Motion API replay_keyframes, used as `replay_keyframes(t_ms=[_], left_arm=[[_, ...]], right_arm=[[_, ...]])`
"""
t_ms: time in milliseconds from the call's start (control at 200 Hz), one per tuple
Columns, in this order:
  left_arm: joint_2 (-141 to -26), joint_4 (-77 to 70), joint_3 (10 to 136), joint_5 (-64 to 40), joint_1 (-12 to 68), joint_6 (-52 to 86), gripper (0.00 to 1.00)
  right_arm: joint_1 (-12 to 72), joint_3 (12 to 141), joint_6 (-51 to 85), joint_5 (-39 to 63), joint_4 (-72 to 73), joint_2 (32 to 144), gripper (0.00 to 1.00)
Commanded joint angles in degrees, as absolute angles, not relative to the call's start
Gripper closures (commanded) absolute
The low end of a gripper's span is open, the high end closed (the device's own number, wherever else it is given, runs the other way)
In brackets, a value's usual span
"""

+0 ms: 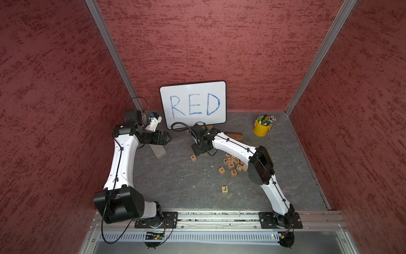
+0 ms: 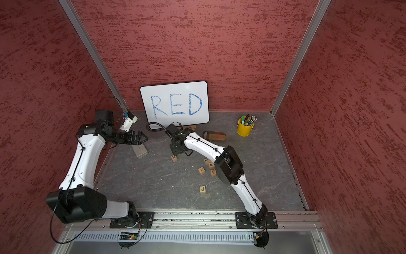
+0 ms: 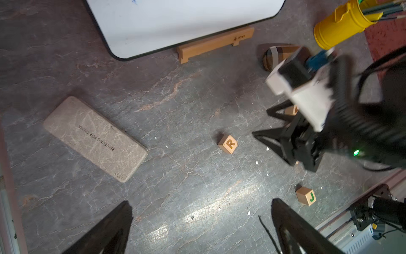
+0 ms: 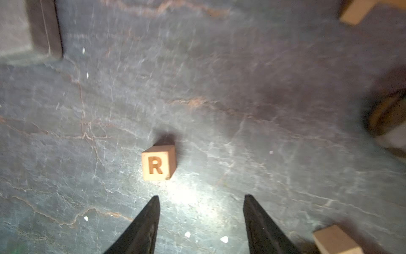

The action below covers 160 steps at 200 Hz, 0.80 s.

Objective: Assemble the uppercase word "red" with letter blocks
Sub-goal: Place the letter block at the center of the board, then pick up the letter block from the center of the board.

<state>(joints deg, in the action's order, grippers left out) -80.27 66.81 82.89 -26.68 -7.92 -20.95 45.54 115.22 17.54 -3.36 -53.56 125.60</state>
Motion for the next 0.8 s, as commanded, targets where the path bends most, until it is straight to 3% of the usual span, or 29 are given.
replay_keyframes(t_ms=[0,316,446,797], left_arm=[[-81.11,68.12,82.03,-25.81,-4.32,-23.64,0.00],[-85.70,60.76,73.51,-16.91,11.51,-27.70,0.05],[-90.86,58.94,74.01,-16.37,14.08,-29.65,0.16],[-102.55,53.89,77.01,-14.19,17.51,-31.99,0.16]], right_arm=[[40.02,109.27,17.64,-5.99,-48.71,118.89,0.38],[29.07,85.57,18.07,-5.64,-40.93,99.58,0.41],[27.59,79.72,18.73,-6.56,-40.34,94.53,0.41],[24.04,75.41,18.49,-6.12,-39.55,86.92,0.41]])
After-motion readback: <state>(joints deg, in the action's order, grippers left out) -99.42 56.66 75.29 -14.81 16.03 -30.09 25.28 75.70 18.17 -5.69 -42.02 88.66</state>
